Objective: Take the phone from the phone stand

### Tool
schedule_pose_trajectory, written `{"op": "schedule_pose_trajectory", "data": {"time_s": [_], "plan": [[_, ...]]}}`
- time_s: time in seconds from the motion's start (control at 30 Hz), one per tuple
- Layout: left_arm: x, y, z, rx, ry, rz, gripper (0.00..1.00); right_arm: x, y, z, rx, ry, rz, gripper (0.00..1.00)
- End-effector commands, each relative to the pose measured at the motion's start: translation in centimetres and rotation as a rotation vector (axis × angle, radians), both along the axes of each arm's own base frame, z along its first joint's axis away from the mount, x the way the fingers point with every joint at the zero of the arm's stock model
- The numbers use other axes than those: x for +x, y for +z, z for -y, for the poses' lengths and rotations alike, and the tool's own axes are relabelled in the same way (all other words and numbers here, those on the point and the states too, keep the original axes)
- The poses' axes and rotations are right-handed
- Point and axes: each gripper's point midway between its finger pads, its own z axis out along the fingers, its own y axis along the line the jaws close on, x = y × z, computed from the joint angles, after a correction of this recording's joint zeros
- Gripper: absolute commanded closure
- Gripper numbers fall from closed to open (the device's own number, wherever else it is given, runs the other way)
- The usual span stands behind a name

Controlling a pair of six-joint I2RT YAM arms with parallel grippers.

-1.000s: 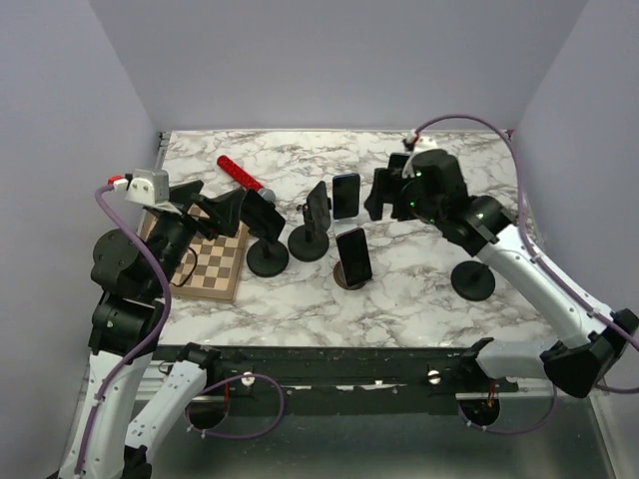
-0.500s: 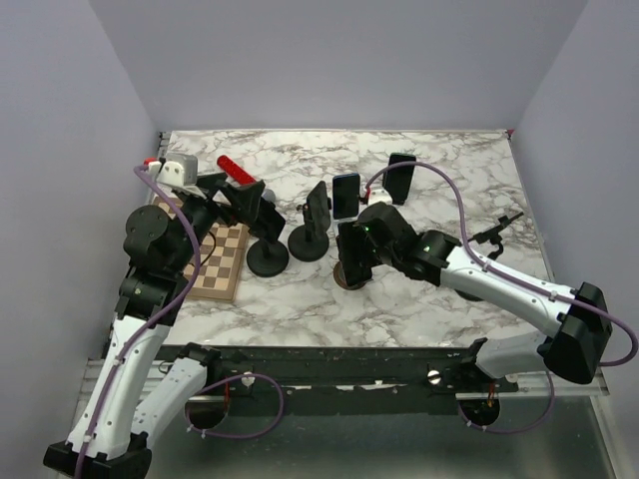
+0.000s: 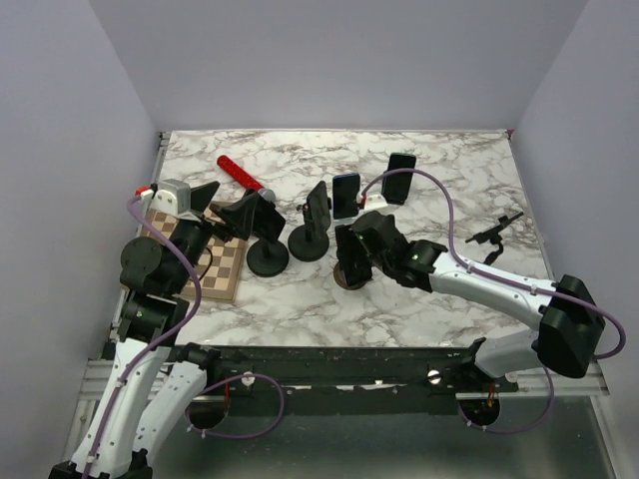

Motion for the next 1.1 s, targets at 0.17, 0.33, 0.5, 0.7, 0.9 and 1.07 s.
{"op": "schedule_pose_trajectory", "data": {"time_s": [0.17, 0.33, 0.5, 0.7, 0.9, 1.07], "plan": [[-0.1, 0.8, -0.9, -0.008, 0.046, 0.047, 0.01, 1.5, 0.0, -0.8, -0.031, -0.019, 0.048, 0.01], [0.0, 0.6, -0.7, -0.008, 0.038, 0.038, 0.02, 1.4, 0.2, -1.3, -0.014, -0.006, 0.045, 0.07], [0.3, 0.3, -0.7, -0.008, 0.039, 0.028, 0.02, 1.1, 0.1, -1.3, -0.008, -0.007, 0.04, 0.15], [0.3, 0.1, -0.8, -0.007, 0.044, 0.021, 0.02, 0.9, 0.6, -1.4, 0.01, 0.004, 0.049, 0.34], [0.5, 0.0, -0.8, -0.007, 0.047, 0.014, 0.02, 0.9, 2.2, -1.0, 0.034, -0.003, 0.081, 0.46], [0.5, -0.1, -0.8, -0.008, 0.051, 0.01, 0.02, 0.8, 4.0, -0.3, 0.05, -0.014, 0.12, 0.62]]}}
